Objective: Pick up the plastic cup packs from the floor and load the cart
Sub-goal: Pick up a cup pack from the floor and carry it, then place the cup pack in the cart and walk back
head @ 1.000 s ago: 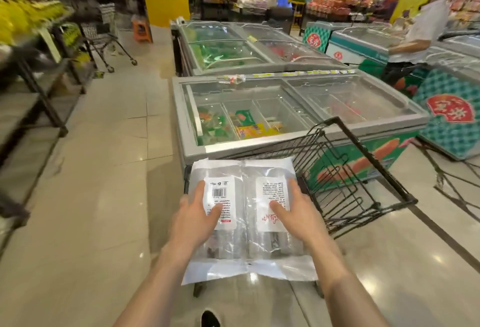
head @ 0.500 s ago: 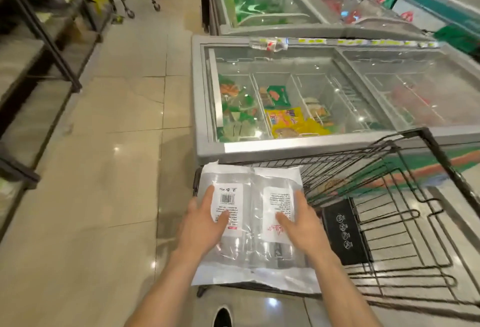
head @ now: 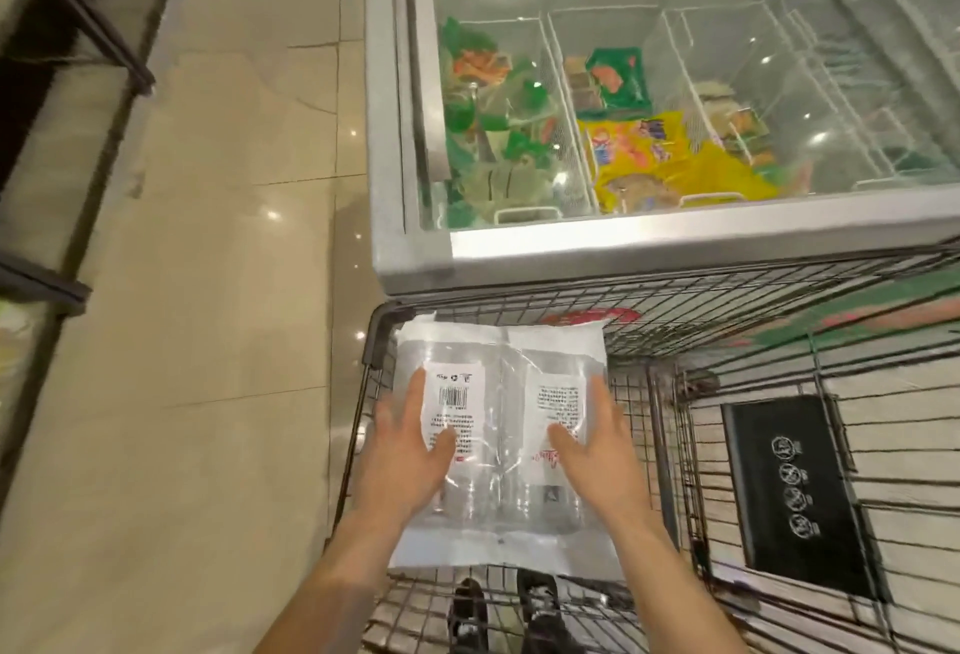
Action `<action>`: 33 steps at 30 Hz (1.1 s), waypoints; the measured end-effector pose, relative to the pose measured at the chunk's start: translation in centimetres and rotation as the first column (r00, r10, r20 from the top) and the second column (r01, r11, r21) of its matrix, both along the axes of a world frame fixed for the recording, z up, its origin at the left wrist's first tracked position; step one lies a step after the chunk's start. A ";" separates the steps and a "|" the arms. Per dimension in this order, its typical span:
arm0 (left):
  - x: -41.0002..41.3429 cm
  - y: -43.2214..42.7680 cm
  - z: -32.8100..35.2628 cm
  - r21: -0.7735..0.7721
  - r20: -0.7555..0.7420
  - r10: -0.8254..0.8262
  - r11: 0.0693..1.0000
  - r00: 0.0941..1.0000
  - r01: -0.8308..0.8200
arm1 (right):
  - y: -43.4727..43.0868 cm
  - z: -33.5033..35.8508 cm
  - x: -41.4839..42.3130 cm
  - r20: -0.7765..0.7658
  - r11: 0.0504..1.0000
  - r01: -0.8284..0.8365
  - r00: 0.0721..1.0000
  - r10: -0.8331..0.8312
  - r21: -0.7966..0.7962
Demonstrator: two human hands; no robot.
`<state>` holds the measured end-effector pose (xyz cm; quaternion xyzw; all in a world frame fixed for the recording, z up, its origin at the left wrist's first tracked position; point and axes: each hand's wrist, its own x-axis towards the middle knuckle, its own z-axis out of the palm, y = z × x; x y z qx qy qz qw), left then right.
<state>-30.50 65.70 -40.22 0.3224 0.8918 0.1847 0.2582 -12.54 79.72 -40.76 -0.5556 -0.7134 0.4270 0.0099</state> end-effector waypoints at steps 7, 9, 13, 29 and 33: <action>0.3 0.9 -3.0 0.048 -0.043 0.033 0.998 0.999 -0.031 | 0.6 -3.4 -0.4 -0.084 1.000 0.011 0.996 -0.012 -0.019; 0.6 0.8 -3.2 0.032 -0.052 0.029 0.999 0.998 -0.027 | 0.8 -3.5 -0.2 -0.056 1.000 -0.009 0.998 0.009 -0.006; 1.0 0.8 -3.3 -0.036 -0.074 0.048 0.998 0.996 -0.051 | 1.3 -3.3 0.1 0.040 0.997 -0.080 0.996 0.080 -0.006; -0.3 -1.6 14.7 0.040 -0.209 0.168 0.986 0.963 -0.163 | -0.2 15.9 -7.1 0.101 0.759 -0.581 0.808 0.580 0.295; -2.8 -7.9 22.5 0.061 -0.370 0.239 0.971 0.898 -0.233 | -4.6 23.8 -11.9 0.156 0.557 -0.684 0.686 0.710 0.472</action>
